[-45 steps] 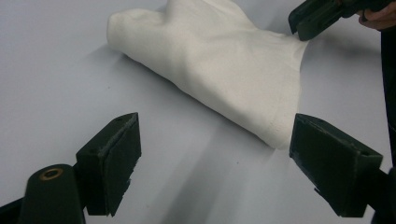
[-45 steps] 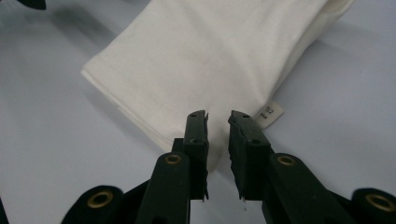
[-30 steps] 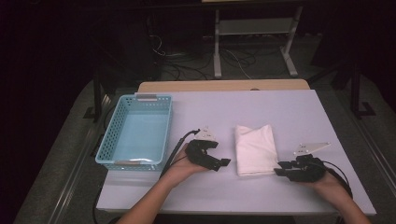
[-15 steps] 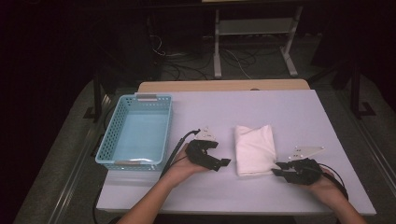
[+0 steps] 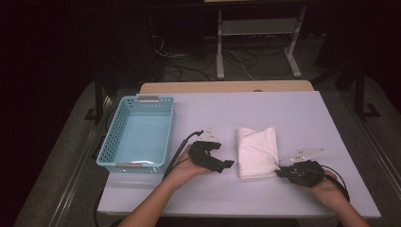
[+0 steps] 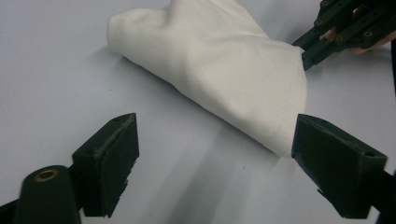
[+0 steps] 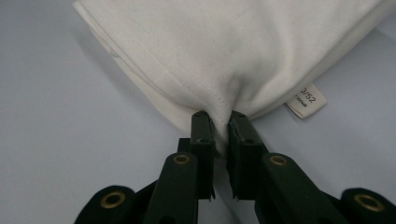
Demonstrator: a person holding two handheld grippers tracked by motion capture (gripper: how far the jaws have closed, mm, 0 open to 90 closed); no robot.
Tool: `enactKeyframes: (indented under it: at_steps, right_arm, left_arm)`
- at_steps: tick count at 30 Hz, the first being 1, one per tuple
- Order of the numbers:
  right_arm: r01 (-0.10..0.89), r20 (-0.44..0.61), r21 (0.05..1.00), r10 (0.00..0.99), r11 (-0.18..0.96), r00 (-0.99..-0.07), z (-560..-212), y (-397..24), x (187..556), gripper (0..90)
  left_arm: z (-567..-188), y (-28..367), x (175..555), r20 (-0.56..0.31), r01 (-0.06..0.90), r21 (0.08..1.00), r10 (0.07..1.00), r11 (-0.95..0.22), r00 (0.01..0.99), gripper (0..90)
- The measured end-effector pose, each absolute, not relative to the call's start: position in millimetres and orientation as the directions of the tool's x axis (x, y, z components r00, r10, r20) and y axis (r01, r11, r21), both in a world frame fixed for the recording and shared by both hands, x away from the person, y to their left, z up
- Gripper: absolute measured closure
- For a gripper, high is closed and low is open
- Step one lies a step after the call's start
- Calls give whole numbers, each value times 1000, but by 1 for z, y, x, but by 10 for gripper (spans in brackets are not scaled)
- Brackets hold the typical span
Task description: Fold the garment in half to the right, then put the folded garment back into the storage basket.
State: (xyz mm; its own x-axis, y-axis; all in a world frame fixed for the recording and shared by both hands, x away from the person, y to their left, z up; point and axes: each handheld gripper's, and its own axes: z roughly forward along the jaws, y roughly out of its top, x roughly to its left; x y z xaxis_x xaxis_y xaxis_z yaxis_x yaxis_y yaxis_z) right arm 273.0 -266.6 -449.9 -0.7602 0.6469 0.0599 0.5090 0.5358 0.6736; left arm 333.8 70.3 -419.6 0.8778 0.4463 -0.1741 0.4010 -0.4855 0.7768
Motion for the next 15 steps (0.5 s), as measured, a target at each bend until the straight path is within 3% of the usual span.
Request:
enactKeyframes:
  at_steps: [15]
  right_arm:
    - [509, 75, 676, 638, 533, -767, -450, -269, 275, 802]
  left_arm:
    - [-416, 59, 355, -160, 407, 781, 479, -474, 863, 0]
